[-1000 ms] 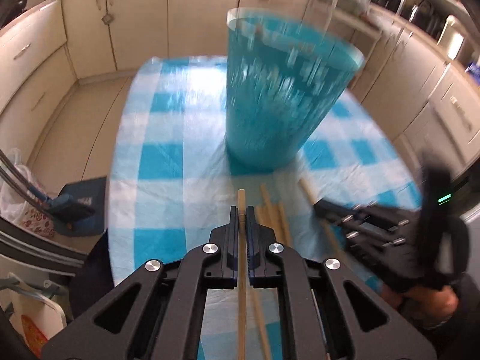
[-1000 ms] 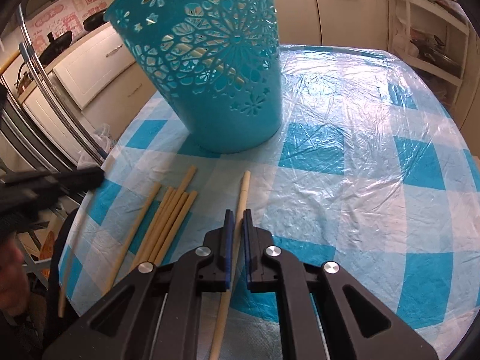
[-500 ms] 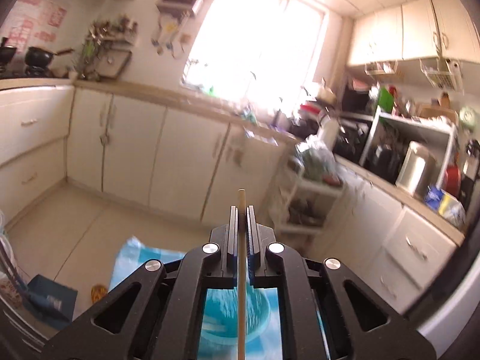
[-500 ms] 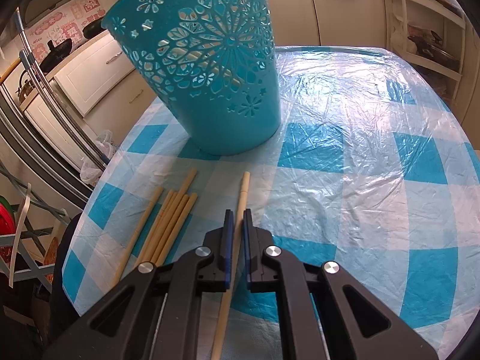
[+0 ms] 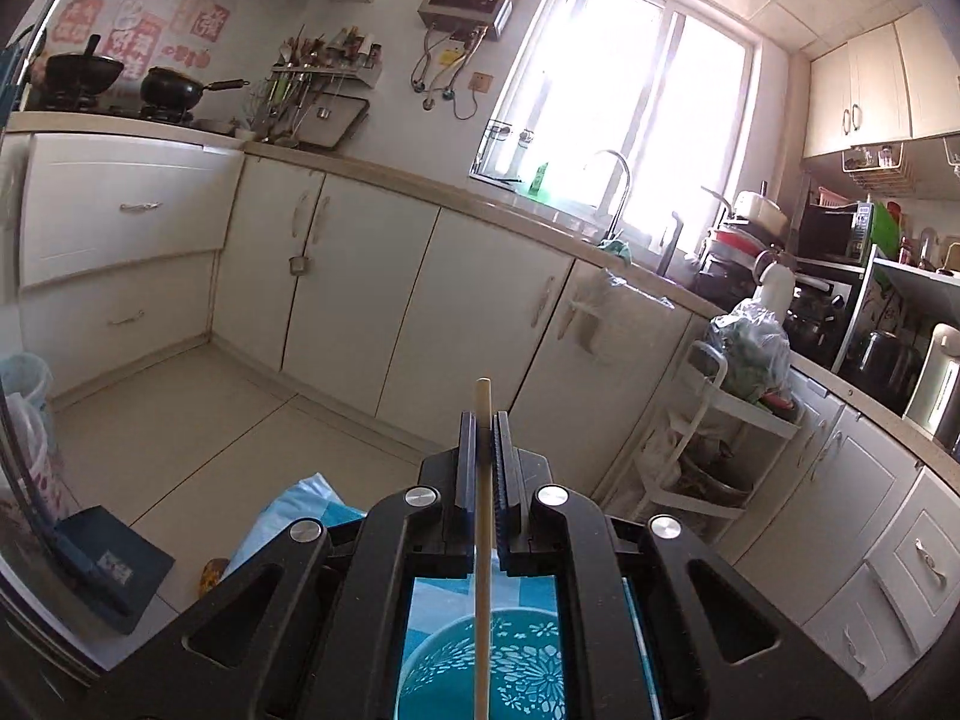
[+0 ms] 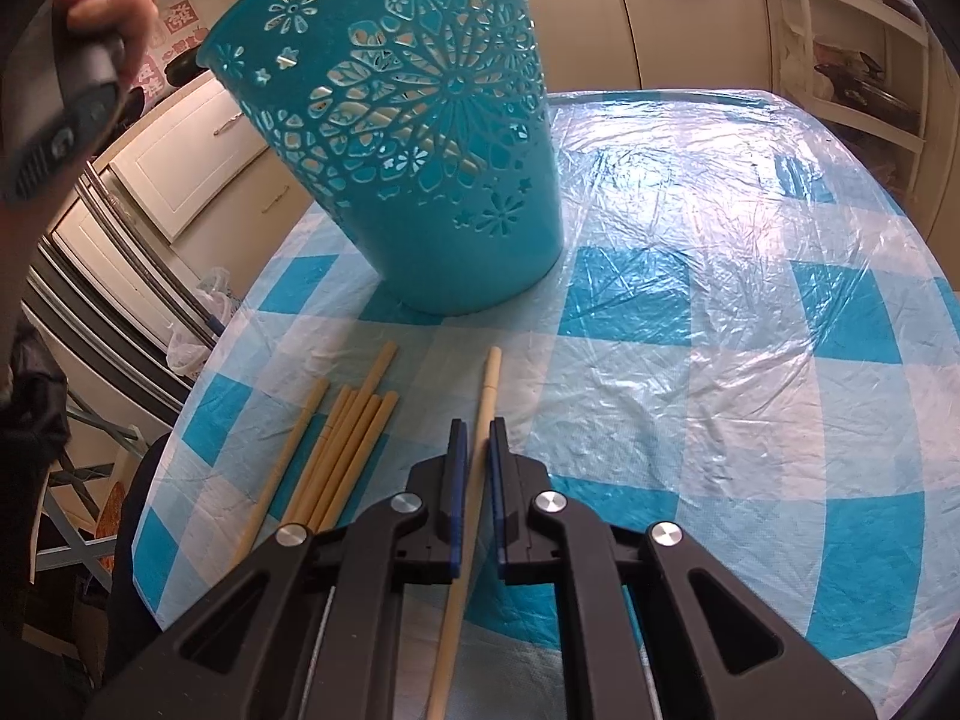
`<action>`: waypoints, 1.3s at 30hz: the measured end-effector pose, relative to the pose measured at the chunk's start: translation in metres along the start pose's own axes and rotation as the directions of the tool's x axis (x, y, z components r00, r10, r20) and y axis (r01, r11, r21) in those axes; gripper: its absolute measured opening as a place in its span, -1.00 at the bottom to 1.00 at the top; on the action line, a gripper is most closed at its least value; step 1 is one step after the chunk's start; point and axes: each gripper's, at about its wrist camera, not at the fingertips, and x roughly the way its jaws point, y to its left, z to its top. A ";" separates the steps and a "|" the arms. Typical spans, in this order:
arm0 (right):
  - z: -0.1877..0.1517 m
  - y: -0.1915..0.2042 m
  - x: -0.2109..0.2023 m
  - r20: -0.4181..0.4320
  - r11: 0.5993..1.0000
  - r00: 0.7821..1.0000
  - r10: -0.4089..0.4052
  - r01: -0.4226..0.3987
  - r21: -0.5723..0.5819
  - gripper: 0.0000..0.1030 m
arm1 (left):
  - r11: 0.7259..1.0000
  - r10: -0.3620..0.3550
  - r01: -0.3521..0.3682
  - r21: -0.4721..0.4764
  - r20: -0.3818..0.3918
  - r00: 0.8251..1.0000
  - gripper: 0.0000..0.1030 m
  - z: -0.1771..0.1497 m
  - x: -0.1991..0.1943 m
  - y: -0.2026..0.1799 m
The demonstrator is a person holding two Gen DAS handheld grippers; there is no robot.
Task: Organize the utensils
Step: 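Lift the chopstick with the left gripper and release it into the teal holder, then grasp a wooden chopstick with the right gripper and lift it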
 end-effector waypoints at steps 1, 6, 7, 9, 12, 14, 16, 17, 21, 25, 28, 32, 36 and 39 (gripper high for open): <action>0.000 0.001 0.000 0.000 1.000 1.000 0.000 0.000 0.001 -0.85 | 1.000 0.003 -0.003 0.012 -0.007 1.000 -0.90 -0.005 0.000 -0.001; 0.000 -0.001 0.000 0.000 1.000 1.000 0.007 -0.007 0.006 -0.85 | 0.999 0.021 -0.019 0.038 -0.041 0.999 -0.90 -0.023 0.001 0.004; 0.000 -0.001 0.000 -0.001 1.000 1.000 0.009 -0.009 0.007 -0.85 | 0.999 0.024 -0.021 0.045 -0.054 0.998 -0.90 -0.025 0.000 0.005; 0.001 -0.001 -0.001 -0.006 1.000 1.000 0.014 -0.014 0.005 -0.82 | 0.998 0.023 -0.019 0.061 -0.072 0.997 -0.82 -0.028 -0.003 0.007; 0.001 0.002 -0.002 -0.017 1.000 1.000 0.026 -0.026 -0.012 -0.63 | 0.996 0.040 -0.033 0.079 -0.082 0.996 -0.20 -0.028 -0.017 0.014; 0.000 0.007 -0.003 -0.018 0.999 1.000 0.012 -0.013 -0.039 -0.55 | 0.996 0.064 -0.060 0.072 -0.063 0.996 0.10 -0.028 -0.034 0.024; -0.001 0.012 -0.003 -0.015 0.998 1.000 -0.007 0.006 -0.063 -0.55 | 0.996 0.066 -0.061 0.071 -0.069 0.995 0.27 -0.029 -0.049 0.035; -0.001 0.013 -0.003 -0.014 0.998 1.000 -0.010 0.009 -0.067 -0.55 | 0.996 0.065 -0.060 0.069 -0.074 0.995 0.29 -0.030 -0.055 0.041; -0.002 0.011 -0.003 -0.013 0.998 1.000 -0.008 0.007 -0.055 -0.55 | 0.994 0.084 -0.076 0.084 -0.099 0.991 0.46 -0.043 -0.078 0.060; -0.004 0.013 -0.003 -0.009 0.998 1.000 -0.024 0.023 -0.058 -0.55 | 0.980 0.133 -0.109 0.164 -0.145 0.980 0.59 -0.065 -0.095 0.070; -0.005 0.013 -0.003 -0.008 0.998 0.999 -0.034 0.034 -0.060 -0.59 | 0.964 0.166 -0.125 0.235 -0.166 0.972 0.67 -0.078 -0.107 0.071; -0.006 0.017 -0.003 0.001 0.994 0.997 -0.078 0.077 -0.083 -0.72 | 0.945 0.190 -0.126 0.302 -0.194 0.962 0.72 -0.094 -0.118 0.068; -0.009 0.025 0.000 0.023 0.981 0.990 -0.141 0.142 -0.134 -0.86 | 0.938 0.197 -0.115 0.327 -0.230 0.953 0.76 -0.104 -0.121 0.065; -0.010 0.031 0.003 0.031 0.969 0.984 -0.175 0.178 -0.170 -0.86 | 0.936 0.201 -0.108 0.336 -0.256 0.945 0.77 -0.109 -0.119 0.063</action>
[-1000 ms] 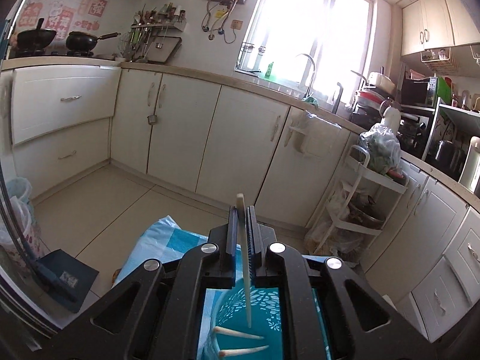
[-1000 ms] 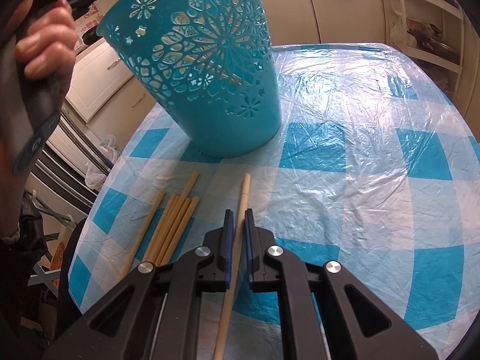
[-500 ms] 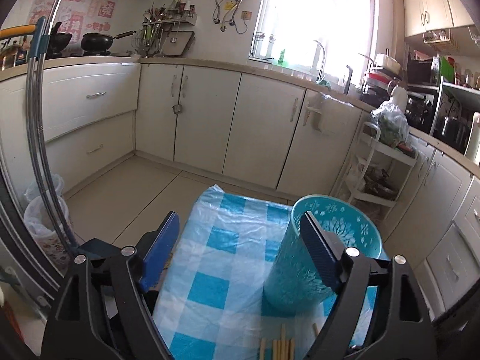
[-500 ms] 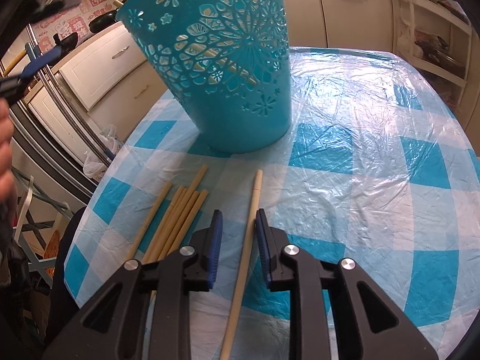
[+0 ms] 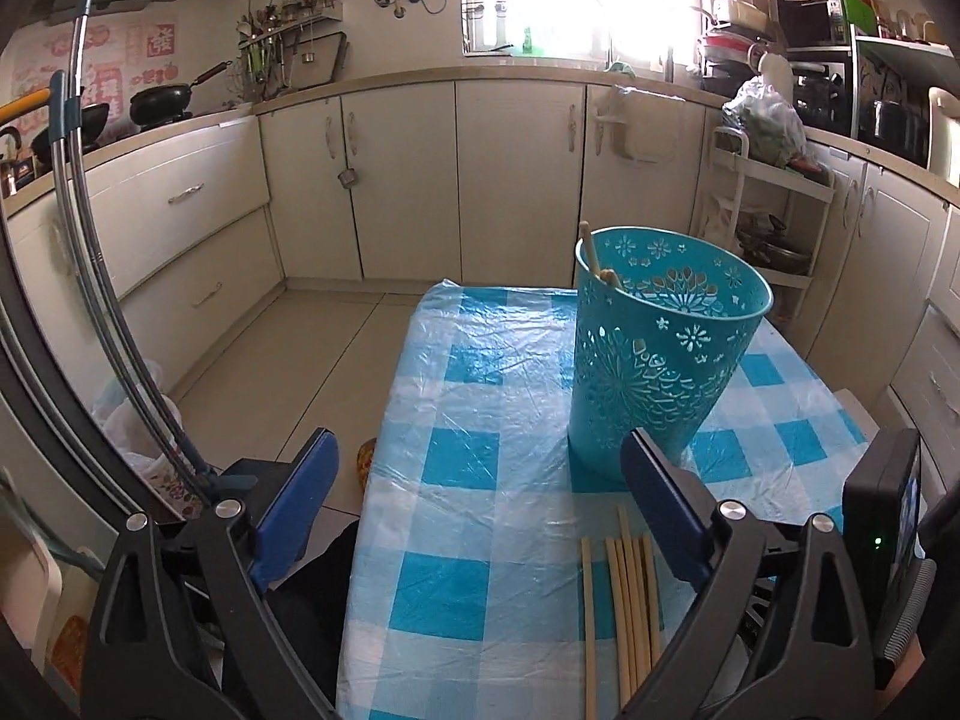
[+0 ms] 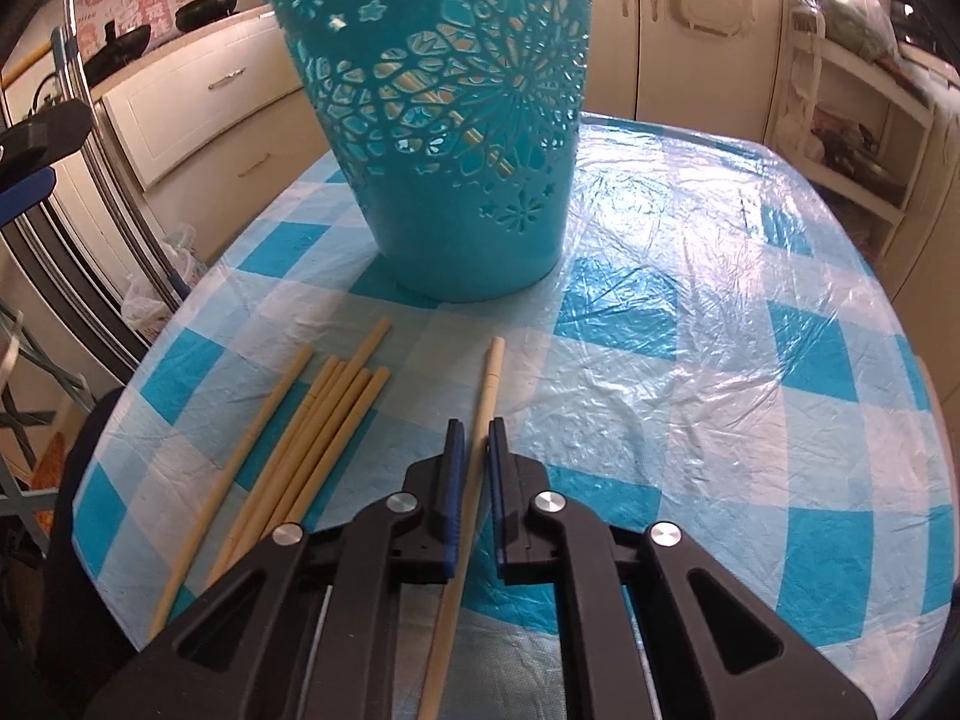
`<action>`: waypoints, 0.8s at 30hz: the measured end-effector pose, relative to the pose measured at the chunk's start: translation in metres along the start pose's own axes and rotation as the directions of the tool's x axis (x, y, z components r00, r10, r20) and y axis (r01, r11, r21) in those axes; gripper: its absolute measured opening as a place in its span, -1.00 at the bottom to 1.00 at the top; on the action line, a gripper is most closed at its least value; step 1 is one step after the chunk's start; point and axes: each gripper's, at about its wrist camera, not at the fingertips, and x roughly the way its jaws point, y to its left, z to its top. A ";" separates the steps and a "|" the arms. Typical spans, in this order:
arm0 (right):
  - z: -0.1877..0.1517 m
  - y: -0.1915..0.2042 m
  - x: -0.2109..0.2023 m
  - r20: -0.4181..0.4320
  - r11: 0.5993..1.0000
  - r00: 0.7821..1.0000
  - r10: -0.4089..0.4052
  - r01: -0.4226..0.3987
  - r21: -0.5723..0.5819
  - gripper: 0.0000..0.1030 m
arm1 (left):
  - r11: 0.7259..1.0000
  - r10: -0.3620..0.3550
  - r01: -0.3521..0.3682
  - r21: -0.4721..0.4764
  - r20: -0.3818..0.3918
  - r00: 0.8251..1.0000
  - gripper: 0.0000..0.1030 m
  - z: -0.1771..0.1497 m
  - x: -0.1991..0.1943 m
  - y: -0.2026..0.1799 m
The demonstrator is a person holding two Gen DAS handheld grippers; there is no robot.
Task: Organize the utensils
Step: 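Grasp a wooden chopstick with the right gripper and lift it, then carry the chopstick over the teal holder and open the right gripper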
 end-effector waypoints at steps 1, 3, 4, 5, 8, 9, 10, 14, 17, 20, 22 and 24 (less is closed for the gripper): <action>0.000 0.002 0.000 0.001 1.000 1.000 -0.009 0.009 -0.009 -0.86 | 1.000 -0.002 0.002 0.001 -0.006 1.000 0.77 -0.001 0.000 0.000; 0.000 0.003 0.001 0.003 1.000 1.000 -0.012 0.012 -0.011 -0.86 | 1.000 -0.007 0.007 0.002 -0.014 1.000 0.77 -0.003 0.000 0.000; -0.001 0.002 0.001 0.002 1.000 1.000 -0.009 0.009 -0.005 -0.87 | 1.000 -0.006 0.006 0.004 -0.017 1.000 0.77 -0.003 0.000 0.000; -0.001 0.000 0.000 0.002 1.000 1.000 -0.006 0.006 0.004 -0.88 | 1.000 -0.004 0.004 0.005 -0.020 1.000 0.77 -0.004 0.000 0.000; -0.003 -0.008 -0.003 -0.005 0.999 1.000 0.020 -0.020 0.047 -0.89 | 1.000 0.000 0.000 0.005 -0.029 1.000 0.78 -0.005 0.001 0.000; -0.004 -0.011 -0.005 -0.005 0.997 0.999 0.039 -0.039 0.069 -0.89 | 1.000 0.002 -0.002 0.003 -0.033 0.999 0.78 -0.005 0.001 0.001; -0.004 -0.014 -0.007 -0.001 0.994 0.998 0.060 -0.060 0.092 -0.89 | 1.000 0.002 -0.002 0.000 -0.038 0.999 0.79 -0.006 0.002 0.001; -0.008 -0.024 -0.026 0.049 0.975 0.988 0.146 -0.152 0.160 -0.89 | 1.000 0.002 -0.002 -0.002 -0.058 0.998 0.79 -0.008 0.005 0.001; -0.008 -0.024 -0.043 0.102 0.959 0.974 0.202 -0.218 0.181 -0.89 | 1.000 -0.002 0.001 -0.006 -0.073 0.997 0.79 -0.011 0.006 0.002; -0.005 -0.026 -0.060 0.166 0.936 0.950 0.264 -0.294 0.193 -0.89 | 1.000 -0.002 0.002 -0.009 -0.081 0.997 0.79 -0.013 0.006 0.003; -0.002 -0.027 -0.075 0.215 0.921 0.931 0.294 -0.336 0.197 -0.89 | 1.000 -0.002 0.001 -0.010 -0.086 0.996 0.80 -0.014 0.006 0.003; 0.004 -0.028 -0.092 0.267 0.906 0.910 0.316 -0.373 0.198 -0.89 | 1.000 -0.003 0.002 -0.013 -0.091 0.996 0.80 -0.015 0.006 0.004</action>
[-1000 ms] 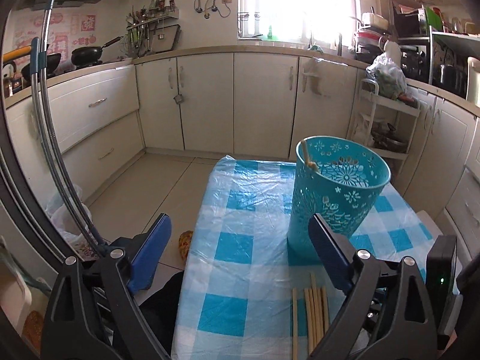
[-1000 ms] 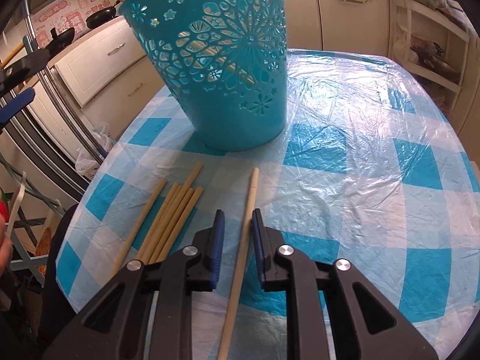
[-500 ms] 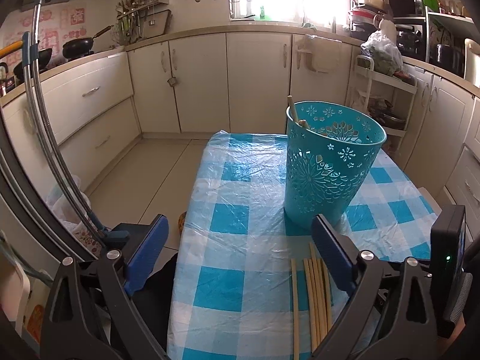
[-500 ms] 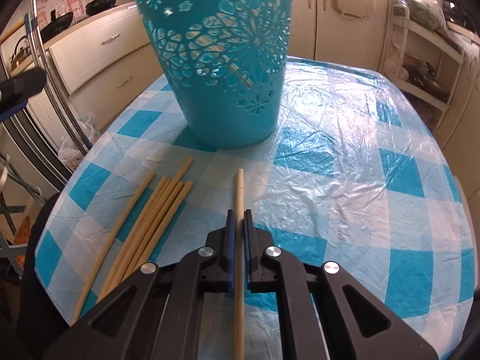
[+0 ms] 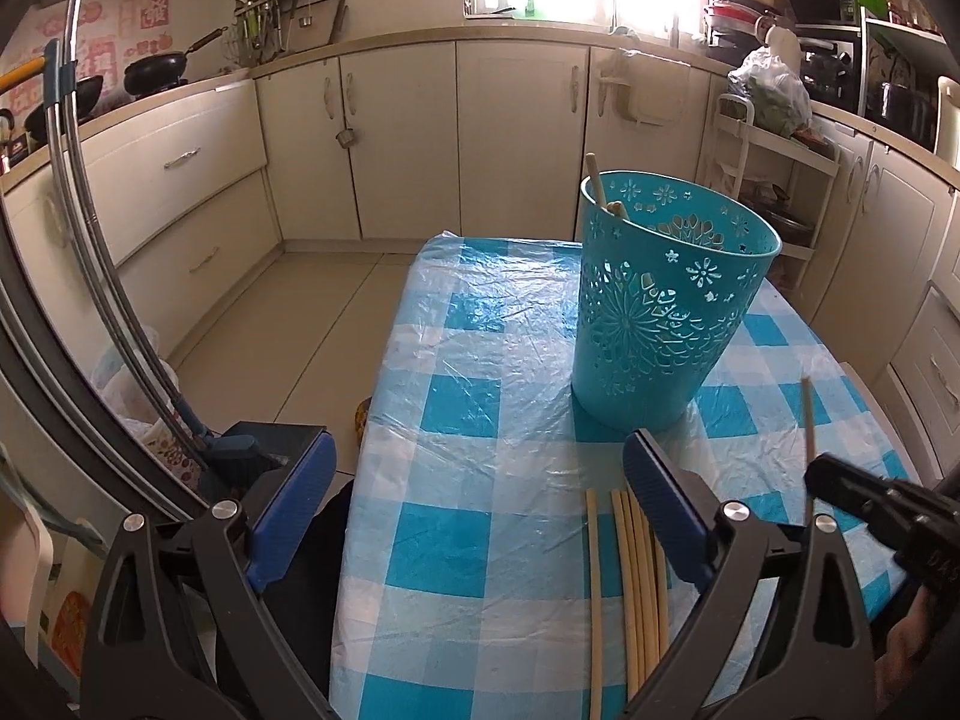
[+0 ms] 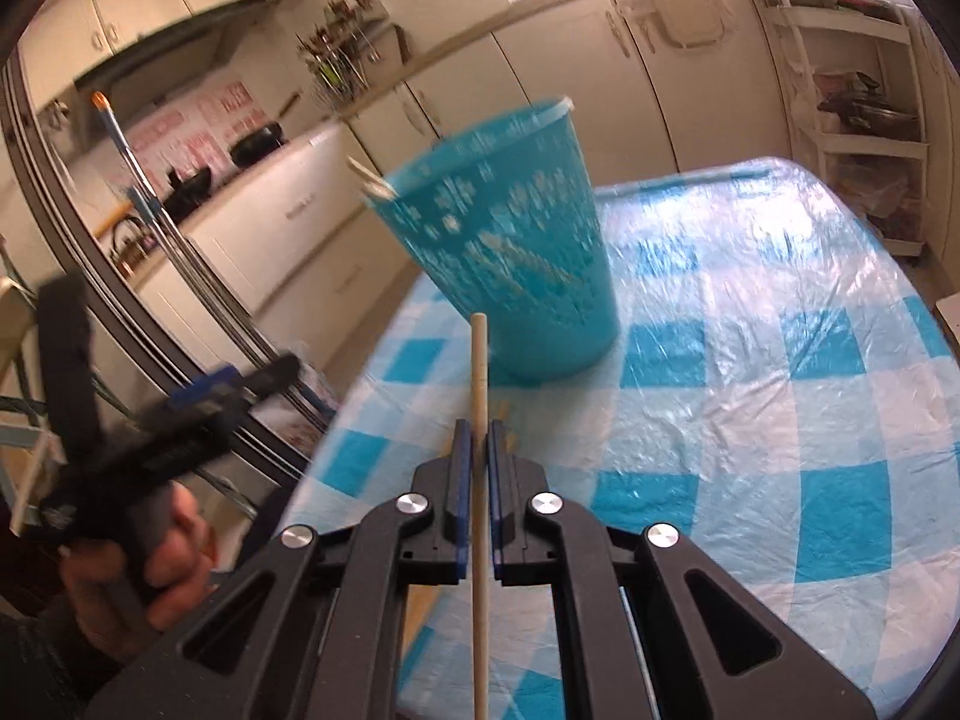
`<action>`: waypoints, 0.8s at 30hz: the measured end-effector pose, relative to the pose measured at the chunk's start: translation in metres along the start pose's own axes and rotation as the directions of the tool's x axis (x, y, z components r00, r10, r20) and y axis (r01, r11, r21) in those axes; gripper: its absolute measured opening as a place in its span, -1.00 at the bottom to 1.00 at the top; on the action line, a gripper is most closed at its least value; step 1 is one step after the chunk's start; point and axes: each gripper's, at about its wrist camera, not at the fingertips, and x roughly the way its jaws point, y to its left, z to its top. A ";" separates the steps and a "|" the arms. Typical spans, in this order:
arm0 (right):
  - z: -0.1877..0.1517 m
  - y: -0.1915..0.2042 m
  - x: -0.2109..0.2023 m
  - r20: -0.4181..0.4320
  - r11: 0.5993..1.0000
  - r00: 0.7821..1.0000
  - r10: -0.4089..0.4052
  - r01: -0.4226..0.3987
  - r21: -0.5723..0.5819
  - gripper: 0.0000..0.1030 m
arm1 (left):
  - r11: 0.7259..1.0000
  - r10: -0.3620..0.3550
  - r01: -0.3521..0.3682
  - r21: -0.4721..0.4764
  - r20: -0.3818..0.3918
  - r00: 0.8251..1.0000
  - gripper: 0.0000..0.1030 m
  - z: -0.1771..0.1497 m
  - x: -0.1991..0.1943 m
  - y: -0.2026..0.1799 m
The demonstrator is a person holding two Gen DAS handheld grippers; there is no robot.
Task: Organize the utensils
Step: 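Carry the chopstick over the teal holder and open the right gripper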
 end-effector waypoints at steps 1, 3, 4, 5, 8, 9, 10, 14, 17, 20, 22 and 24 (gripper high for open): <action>0.006 0.002 -0.007 0.026 1.000 0.999 0.018 -0.019 0.007 -0.89 | 1.000 -0.001 0.001 -0.001 -0.003 1.000 0.80 0.000 0.000 0.001; 0.022 0.009 -0.019 0.079 0.999 0.996 0.051 -0.052 0.013 -0.89 | 1.000 -0.002 0.002 -0.003 -0.008 1.000 0.80 -0.002 0.000 0.001; 0.030 0.012 -0.024 0.104 0.998 0.992 0.067 -0.069 0.014 -0.88 | 1.000 -0.002 0.002 -0.003 -0.010 1.000 0.80 -0.002 0.001 0.001; 0.041 0.016 -0.031 0.135 0.996 0.987 0.090 -0.093 0.014 -0.89 | 1.000 -0.002 0.002 -0.003 -0.013 1.000 0.80 -0.003 0.001 0.001; 0.068 0.027 -0.044 0.217 0.992 0.968 0.126 -0.129 0.000 -0.88 | 1.000 -0.003 0.003 -0.010 -0.024 1.000 0.80 -0.004 0.002 0.003; 0.083 0.033 -0.048 0.257 0.991 0.957 0.132 -0.134 -0.011 -0.88 | 1.000 -0.004 0.004 -0.013 -0.027 1.000 0.80 -0.005 0.003 0.004; 0.095 0.037 -0.050 0.289 0.991 0.948 0.131 -0.132 -0.018 -0.89 | 1.000 -0.005 0.005 -0.018 -0.030 1.000 0.80 -0.006 0.003 0.004; 0.147 0.062 -0.044 0.434 0.996 0.897 0.086 -0.068 -0.057 -0.88 | 1.000 -0.010 0.009 -0.025 -0.037 0.999 0.80 -0.007 0.005 0.006; 0.170 0.071 -0.022 0.496 0.997 0.868 0.020 0.018 -0.071 -0.88 | 0.999 -0.011 0.009 -0.030 -0.043 0.999 0.81 -0.008 0.006 0.008; 0.172 0.075 0.008 0.533 0.988 0.843 -0.064 0.129 -0.086 -0.88 | 0.999 -0.011 0.009 -0.040 -0.058 0.998 0.81 -0.011 0.010 0.011; 0.166 0.069 0.033 0.535 0.975 0.835 -0.128 0.205 -0.085 -0.88 | 0.999 -0.009 0.006 -0.048 -0.067 0.998 0.81 -0.013 0.013 0.013; 0.157 0.058 0.052 0.521 0.963 0.834 -0.180 0.258 -0.081 -0.88 | 0.998 -0.008 0.004 -0.056 -0.072 0.997 0.81 -0.014 0.015 0.015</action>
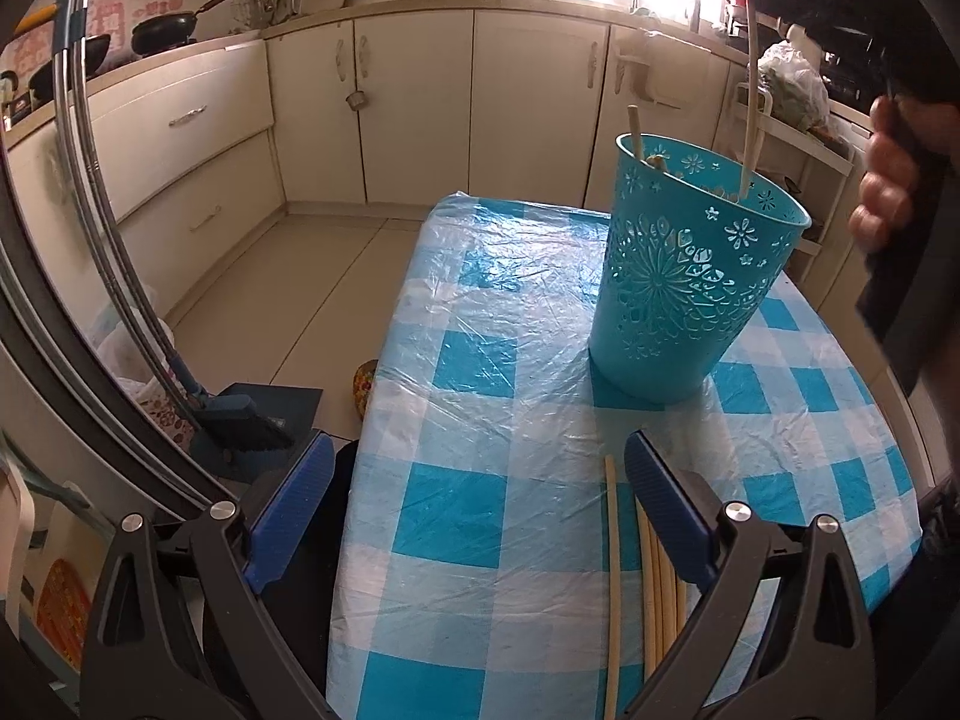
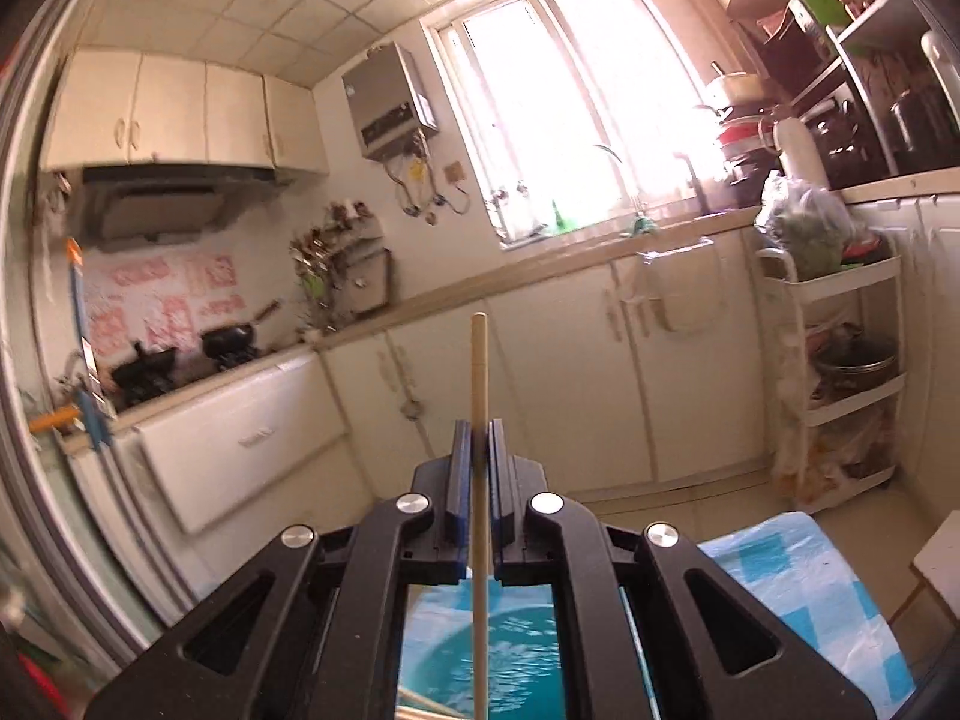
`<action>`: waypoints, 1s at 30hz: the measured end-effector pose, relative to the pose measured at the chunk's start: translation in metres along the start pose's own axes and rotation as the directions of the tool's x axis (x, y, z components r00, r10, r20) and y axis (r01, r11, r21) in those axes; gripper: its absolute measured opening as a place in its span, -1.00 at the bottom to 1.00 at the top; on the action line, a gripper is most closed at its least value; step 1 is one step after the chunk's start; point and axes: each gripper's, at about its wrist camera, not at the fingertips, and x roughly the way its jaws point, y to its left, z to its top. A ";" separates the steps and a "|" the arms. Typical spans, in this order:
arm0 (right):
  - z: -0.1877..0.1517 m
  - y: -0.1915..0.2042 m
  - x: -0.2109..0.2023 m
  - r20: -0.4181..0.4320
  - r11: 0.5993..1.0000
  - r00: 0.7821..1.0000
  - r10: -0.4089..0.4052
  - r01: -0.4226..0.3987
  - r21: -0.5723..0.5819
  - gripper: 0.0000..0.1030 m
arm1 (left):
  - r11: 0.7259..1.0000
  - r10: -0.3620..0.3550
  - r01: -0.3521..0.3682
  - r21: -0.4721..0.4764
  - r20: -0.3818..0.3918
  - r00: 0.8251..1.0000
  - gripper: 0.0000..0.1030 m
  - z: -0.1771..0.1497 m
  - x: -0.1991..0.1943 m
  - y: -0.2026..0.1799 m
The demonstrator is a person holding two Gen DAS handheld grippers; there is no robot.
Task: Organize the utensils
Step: 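Carry the chopstick over the teal holder and open the right gripper, then reach the left gripper to the chopsticks and grasp one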
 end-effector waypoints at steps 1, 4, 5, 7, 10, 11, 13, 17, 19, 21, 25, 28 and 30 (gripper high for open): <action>-0.009 -0.004 0.005 -0.018 1.000 1.000 -0.017 0.017 -0.001 -0.88 | 1.000 0.000 0.000 -0.004 -0.002 1.000 0.81 0.000 0.001 0.001; -0.028 -0.017 0.007 -0.058 0.999 0.997 -0.040 0.041 0.008 -0.88 | 1.000 0.000 0.000 -0.013 -0.007 1.000 0.81 -0.001 0.002 0.003; -0.034 -0.022 0.006 -0.076 0.999 0.996 -0.043 0.044 0.015 -0.86 | 1.000 0.000 0.000 -0.014 -0.009 1.000 0.81 -0.001 0.003 0.003; -0.036 -0.026 0.001 -0.095 0.999 0.995 -0.044 0.045 0.013 -0.76 | 1.000 -0.001 0.001 -0.016 -0.013 1.000 0.81 -0.001 0.004 0.004; -0.040 -0.027 -0.020 -0.115 1.000 0.993 -0.028 0.029 0.004 -0.60 | 1.000 -0.001 0.000 -0.017 -0.016 1.000 0.81 -0.002 0.002 0.004; -0.043 -0.029 -0.032 -0.128 1.000 0.991 -0.022 0.022 0.003 -0.53 | 1.000 0.000 -0.001 -0.018 -0.016 1.000 0.81 -0.002 0.002 0.006; -0.054 -0.030 -0.050 -0.175 1.000 0.984 -0.020 0.021 0.003 -0.37 | 1.000 0.006 -0.006 -0.020 -0.018 1.000 0.81 -0.003 0.001 0.008; -0.101 -0.034 -0.075 -0.382 1.000 0.924 -0.007 0.012 0.009 -0.34 | 1.000 0.013 -0.014 -0.018 -0.041 0.999 0.81 -0.009 0.002 0.011; -0.136 -0.035 -0.080 -0.506 1.000 0.863 0.007 0.006 0.025 -0.36 | 1.000 0.017 -0.018 -0.010 -0.052 0.999 0.81 -0.014 0.002 0.010; -0.165 -0.033 -0.080 -0.586 1.000 0.810 0.019 -0.003 0.029 -0.46 | 1.000 0.020 -0.020 0.000 -0.065 0.998 0.82 -0.017 0.003 0.008; -0.183 -0.024 -0.070 -0.636 1.000 0.771 0.021 -0.007 0.023 -0.49 | 0.999 0.026 -0.024 0.026 -0.085 0.996 0.82 -0.024 0.003 0.003; -0.189 -0.018 -0.062 -0.652 1.000 0.758 0.014 -0.007 0.013 -0.49 | 0.999 0.026 -0.023 0.030 -0.096 0.995 0.82 -0.028 0.003 0.002; -0.195 -0.014 -0.059 -0.662 1.000 0.750 -0.002 -0.009 -0.014 -0.50 | 0.999 0.025 -0.022 0.033 -0.101 0.995 0.82 -0.030 0.004 0.001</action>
